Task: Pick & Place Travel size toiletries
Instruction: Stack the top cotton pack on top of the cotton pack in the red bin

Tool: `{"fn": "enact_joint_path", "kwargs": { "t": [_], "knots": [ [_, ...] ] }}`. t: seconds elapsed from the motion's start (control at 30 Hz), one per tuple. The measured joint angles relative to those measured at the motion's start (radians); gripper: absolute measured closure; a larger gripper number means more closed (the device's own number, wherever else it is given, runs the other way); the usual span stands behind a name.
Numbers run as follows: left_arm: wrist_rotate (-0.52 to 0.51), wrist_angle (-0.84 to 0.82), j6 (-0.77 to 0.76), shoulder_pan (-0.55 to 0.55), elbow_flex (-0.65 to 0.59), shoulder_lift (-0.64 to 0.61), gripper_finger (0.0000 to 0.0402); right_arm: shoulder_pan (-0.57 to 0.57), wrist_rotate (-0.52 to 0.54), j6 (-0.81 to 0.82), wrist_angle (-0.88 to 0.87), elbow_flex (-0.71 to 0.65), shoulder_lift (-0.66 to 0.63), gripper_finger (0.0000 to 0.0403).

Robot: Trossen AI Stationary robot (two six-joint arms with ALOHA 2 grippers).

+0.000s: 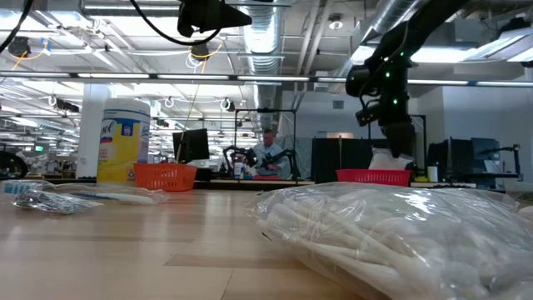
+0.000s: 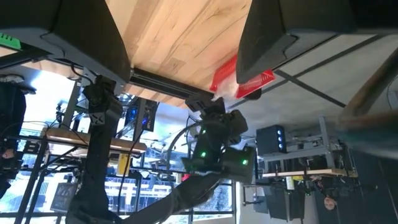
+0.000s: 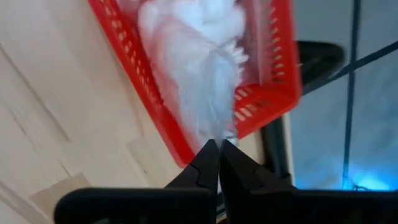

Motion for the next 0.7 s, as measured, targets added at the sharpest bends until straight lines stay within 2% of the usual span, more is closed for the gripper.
{"fn": "enact_joint_path", "kwargs": {
  "t": [0.07,0.3,0.7],
  "knots": [
    [0.0,-0.001,0.0,0.0,0.0,0.0,0.0117,-0.002,0.007,0.003,0.001,0.0,0.024,0.0403],
    [0.0,-0.006,0.0,0.0,0.0,0.0,0.0117,0.005,0.129,0.034,0.051,0.0,0.066,0.0394],
    [0.0,-0.015,-0.003,0.0,0.0,0.0,0.0117,0.031,0.131,0.037,0.127,0.0,0.042,0.0345]
  ]
}}
